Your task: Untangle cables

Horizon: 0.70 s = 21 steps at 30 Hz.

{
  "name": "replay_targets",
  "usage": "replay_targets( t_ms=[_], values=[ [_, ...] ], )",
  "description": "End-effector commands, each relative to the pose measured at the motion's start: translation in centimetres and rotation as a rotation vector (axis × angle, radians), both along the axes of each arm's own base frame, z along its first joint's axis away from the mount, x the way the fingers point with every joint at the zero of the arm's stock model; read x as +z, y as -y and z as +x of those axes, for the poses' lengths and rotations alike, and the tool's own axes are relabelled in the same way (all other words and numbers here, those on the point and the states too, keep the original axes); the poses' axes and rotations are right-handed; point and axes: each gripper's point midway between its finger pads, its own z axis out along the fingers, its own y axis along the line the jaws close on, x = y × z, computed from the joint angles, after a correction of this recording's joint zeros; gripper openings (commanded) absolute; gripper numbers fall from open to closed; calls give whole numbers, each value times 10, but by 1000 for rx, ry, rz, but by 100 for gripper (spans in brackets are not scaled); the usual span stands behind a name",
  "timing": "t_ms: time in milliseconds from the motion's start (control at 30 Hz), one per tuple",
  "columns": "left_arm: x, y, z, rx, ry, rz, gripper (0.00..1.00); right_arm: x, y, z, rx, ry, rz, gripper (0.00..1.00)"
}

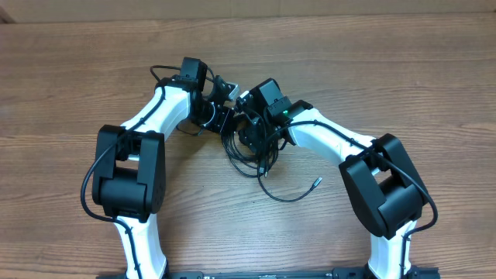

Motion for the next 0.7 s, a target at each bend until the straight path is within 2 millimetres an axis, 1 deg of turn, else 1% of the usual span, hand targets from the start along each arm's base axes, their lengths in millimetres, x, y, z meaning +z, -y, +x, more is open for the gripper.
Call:
replay_targets(
  t_ms=[0, 100, 400, 533, 667],
  values=[
    [0, 3, 3, -17, 10, -11, 4, 27, -6, 7, 29, 64, 24, 72],
    [1, 3, 3, -17, 10, -11, 4, 16, -4, 0, 35, 37, 16, 72],
    [0, 3, 3, -15, 10, -9, 4, -6, 3, -22, 21, -51, 16, 71],
    [-2, -4, 6, 42, -11, 12, 4, -13, -3, -42, 56, -123, 71, 71],
    [-3, -17, 12, 128, -43, 18, 4, -10, -11, -52, 88, -172, 130, 71]
  ],
)
